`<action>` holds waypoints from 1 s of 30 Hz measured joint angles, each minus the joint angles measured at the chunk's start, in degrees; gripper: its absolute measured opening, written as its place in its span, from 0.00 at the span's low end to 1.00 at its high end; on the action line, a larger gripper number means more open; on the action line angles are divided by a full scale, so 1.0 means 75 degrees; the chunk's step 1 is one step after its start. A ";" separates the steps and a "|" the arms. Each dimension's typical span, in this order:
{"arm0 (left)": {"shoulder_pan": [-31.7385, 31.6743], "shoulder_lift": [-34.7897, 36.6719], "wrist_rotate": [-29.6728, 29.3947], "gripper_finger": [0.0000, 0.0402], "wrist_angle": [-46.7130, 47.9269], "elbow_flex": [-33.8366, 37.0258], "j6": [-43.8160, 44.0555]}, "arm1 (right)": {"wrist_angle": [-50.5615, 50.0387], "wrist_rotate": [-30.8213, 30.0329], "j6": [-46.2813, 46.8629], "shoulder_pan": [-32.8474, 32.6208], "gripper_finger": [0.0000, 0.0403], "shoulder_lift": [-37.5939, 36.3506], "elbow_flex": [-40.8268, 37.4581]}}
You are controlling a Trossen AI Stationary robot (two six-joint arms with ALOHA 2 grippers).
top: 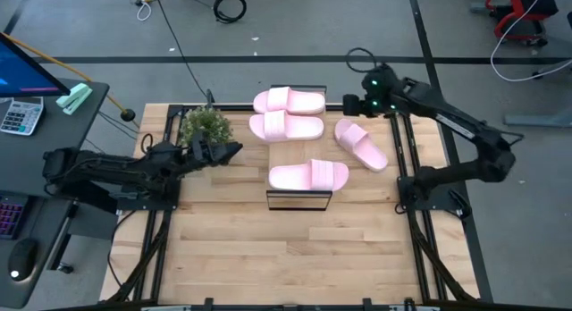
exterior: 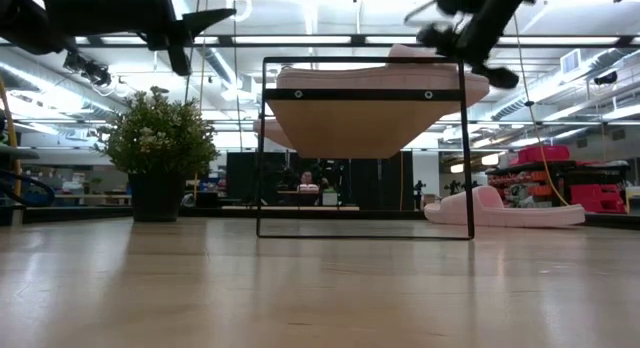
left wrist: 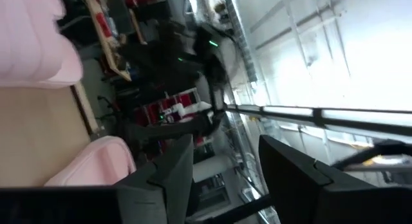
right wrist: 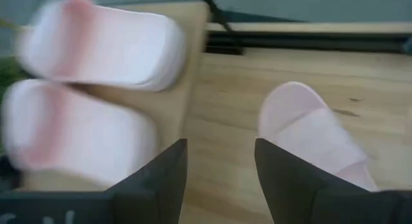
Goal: Pick and place slides into the shelf
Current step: Put the pink slide on the shelf
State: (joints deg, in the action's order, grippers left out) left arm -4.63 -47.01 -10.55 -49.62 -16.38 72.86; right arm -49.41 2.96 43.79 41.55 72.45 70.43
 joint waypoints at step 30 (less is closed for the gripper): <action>-0.3636 0.0323 0.4221 0.44 0.0046 -0.0003 0.1003 | -0.0029 0.0838 -0.0338 0.1912 0.46 0.2748 0.0000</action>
State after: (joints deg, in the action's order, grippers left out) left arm -31.89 -44.59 21.10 -49.28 -16.40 80.38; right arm -49.63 9.25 41.26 55.89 93.06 70.43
